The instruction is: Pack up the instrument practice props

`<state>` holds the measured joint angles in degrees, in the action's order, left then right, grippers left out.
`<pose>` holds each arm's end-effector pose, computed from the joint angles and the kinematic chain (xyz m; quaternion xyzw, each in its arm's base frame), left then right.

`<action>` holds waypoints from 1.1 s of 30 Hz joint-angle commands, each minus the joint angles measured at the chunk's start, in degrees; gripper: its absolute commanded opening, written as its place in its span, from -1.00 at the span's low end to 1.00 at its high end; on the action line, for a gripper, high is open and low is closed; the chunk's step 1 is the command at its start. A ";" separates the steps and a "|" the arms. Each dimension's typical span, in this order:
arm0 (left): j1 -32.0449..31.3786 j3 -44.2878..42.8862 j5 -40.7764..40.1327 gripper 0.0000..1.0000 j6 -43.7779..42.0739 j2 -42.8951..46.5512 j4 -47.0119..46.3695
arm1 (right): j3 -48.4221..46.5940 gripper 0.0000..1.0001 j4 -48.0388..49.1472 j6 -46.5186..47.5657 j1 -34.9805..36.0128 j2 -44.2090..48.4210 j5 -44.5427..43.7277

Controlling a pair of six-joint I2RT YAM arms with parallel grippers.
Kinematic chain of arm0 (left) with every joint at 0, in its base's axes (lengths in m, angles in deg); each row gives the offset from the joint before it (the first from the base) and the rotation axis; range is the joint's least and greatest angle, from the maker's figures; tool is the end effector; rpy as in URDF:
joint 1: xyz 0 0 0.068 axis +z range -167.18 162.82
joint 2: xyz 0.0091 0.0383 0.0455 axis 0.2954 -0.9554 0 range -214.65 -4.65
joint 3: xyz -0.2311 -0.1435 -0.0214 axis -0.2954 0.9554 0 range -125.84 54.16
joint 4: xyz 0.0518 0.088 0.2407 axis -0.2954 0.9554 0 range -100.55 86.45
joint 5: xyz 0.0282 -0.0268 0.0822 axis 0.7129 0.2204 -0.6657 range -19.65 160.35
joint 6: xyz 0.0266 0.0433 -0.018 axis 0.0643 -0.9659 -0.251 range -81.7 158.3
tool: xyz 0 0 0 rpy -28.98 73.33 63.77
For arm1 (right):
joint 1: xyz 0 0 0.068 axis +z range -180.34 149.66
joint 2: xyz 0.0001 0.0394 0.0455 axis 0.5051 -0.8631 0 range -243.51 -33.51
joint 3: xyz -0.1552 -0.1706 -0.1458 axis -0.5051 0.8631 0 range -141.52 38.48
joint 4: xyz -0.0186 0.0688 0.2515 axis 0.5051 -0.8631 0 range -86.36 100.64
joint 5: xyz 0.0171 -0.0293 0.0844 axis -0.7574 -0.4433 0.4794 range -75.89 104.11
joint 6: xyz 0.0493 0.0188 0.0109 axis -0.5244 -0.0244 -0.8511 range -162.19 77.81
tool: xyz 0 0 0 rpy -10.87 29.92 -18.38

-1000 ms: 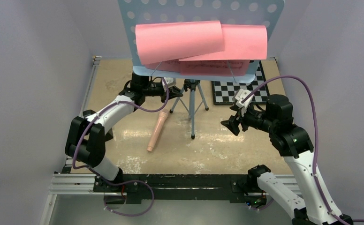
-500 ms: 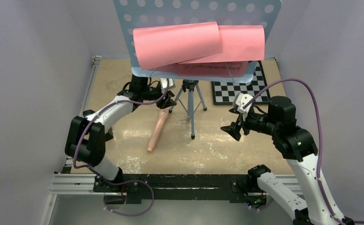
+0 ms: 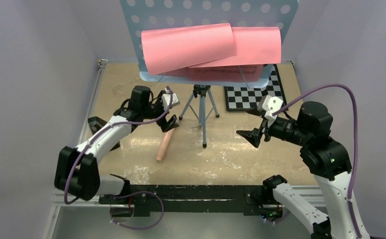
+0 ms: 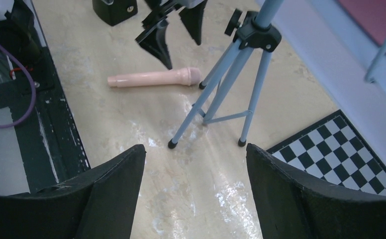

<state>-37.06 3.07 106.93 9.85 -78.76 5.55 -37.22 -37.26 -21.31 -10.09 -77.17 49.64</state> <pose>0.2526 -0.1140 0.2623 0.4740 0.7271 -0.2522 0.4279 0.0903 0.0553 0.4484 -0.4391 0.6468 0.2403 0.5754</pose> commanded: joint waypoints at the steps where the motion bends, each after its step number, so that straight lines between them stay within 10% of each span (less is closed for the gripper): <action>1: 0.05 3.17 -0.03 0.99 -4.02 12.61 12.99 | -6.16 0.54 4.91 -6.32 0.27 -1.11 0.45; 9: -4.49 -2.66 6.68 0.99 -4.57 33.66 20.37 | -20.40 0.48 6.49 -7.92 0.40 -6.75 1.84; 17: -11.97 -26.86 4.60 0.95 3.52 18.74 17.48 | -28.73 0.39 11.73 -5.64 0.40 -7.80 -12.06; 24: -17.32 -36.26 9.96 0.74 12.62 8.33 4.65 | -29.57 0.31 15.87 18.27 0.40 -5.33 -21.19; 33: -27.14 -38.16 2.13 0.83 26.73 -0.51 -20.49 | -24.94 0.43 18.93 42.97 1.16 -3.70 -11.47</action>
<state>-61.60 -32.97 113.83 27.82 -77.93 0.50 -64.26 -21.94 7.57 -9.80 -80.12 34.67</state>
